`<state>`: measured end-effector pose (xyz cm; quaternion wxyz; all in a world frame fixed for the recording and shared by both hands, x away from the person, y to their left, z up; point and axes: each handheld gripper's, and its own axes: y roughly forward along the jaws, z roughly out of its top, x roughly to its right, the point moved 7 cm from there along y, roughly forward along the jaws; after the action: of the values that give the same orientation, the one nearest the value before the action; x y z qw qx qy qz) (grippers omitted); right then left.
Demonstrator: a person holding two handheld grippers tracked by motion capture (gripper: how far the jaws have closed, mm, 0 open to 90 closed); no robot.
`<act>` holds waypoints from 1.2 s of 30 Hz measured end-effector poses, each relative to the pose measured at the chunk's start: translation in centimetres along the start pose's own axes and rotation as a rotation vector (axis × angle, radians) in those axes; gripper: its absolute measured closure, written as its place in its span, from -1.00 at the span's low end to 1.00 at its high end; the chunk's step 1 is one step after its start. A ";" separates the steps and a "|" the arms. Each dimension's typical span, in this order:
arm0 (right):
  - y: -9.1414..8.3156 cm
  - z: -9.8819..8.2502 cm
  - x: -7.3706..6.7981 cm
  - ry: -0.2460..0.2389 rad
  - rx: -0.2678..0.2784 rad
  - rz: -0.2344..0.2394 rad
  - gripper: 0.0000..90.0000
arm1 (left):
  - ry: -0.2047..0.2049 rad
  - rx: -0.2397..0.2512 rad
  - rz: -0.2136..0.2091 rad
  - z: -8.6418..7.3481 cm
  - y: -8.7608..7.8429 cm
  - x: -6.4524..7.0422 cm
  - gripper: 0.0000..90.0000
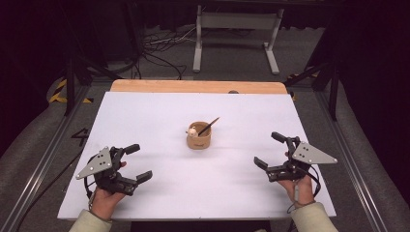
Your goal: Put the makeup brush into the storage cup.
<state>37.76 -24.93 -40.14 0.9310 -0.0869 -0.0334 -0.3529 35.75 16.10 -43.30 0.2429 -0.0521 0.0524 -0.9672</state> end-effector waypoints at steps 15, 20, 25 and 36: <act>-0.5 -3.2 -0.8 -0.020 -0.004 0.012 -1.00 | -0.022 0.013 0.017 -1.0 -0.4 -0.9 -0.98; -0.5 -3.9 -0.9 -0.014 -0.006 0.017 -1.00 | -0.020 0.009 0.028 -1.4 -0.3 -1.1 -0.98; -0.5 -4.7 -1.0 -0.016 -0.019 0.010 -1.00 | -0.018 0.003 0.033 -1.7 -0.2 -1.3 -0.99; -0.4 -6.1 -1.1 0.007 -0.040 0.004 -1.00 | -0.008 -0.020 0.042 -2.3 0.1 -1.5 -0.99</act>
<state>36.67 -25.69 -46.18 0.9300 -0.1043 -0.0228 -0.3518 36.87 16.87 -45.69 0.2630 -0.0573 0.0621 -0.9611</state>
